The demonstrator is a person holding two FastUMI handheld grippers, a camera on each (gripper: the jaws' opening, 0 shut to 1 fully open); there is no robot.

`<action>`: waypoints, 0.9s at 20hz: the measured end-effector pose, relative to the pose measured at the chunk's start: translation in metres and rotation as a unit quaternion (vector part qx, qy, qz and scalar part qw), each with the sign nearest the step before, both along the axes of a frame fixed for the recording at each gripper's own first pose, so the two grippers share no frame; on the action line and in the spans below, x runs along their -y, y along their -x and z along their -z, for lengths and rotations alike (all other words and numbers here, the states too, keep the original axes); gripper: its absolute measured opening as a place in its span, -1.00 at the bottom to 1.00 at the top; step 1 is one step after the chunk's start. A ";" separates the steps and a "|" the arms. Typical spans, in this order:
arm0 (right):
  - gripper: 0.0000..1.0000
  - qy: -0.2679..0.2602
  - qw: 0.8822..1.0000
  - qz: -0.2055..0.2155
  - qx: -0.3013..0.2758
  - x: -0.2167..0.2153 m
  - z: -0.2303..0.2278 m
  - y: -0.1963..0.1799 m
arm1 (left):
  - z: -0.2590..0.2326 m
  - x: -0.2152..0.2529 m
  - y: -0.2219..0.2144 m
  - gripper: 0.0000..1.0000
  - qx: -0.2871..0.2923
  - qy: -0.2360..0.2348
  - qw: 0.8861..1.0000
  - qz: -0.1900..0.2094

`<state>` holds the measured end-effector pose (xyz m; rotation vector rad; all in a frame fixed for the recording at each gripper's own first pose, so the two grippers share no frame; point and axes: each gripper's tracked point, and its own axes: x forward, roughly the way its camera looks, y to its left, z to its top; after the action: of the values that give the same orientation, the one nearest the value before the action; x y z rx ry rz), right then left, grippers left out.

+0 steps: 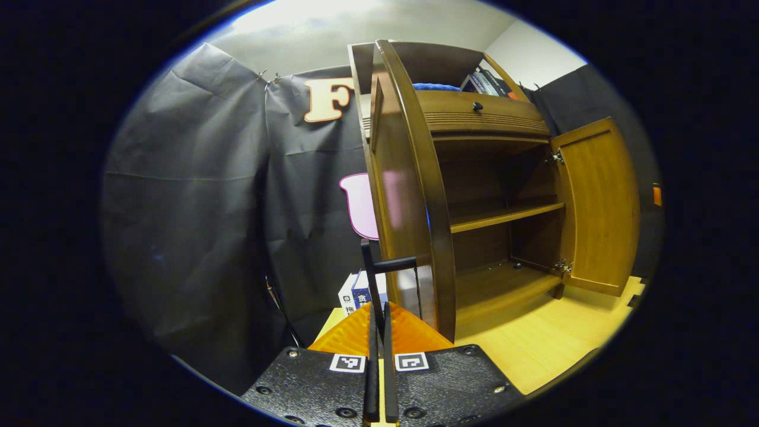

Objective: Open the right door of the double-door shoe cabinet with the right hand, and open the left door with the left hand.

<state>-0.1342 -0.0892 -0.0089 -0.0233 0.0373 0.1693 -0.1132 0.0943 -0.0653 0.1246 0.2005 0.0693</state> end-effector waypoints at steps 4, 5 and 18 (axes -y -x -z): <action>1.00 -0.004 1.000 -0.004 -0.010 -0.009 0.004 -0.007 | 0.001 -0.022 0.001 -0.94 -0.010 0.035 0.999 0.028; 1.00 0.001 1.000 -0.003 -0.012 -0.010 0.005 -0.007 | 0.001 -0.028 0.000 -0.91 -0.006 0.046 0.998 0.037; 1.00 0.011 1.000 -0.007 -0.013 -0.025 0.003 -0.012 | 0.017 -0.039 -0.001 -0.87 -0.017 0.099 0.989 0.112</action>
<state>-0.1225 -0.0640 -0.0116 -0.0438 0.0654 0.1835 -0.1126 0.1332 -0.0818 -0.0494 0.2247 -0.1762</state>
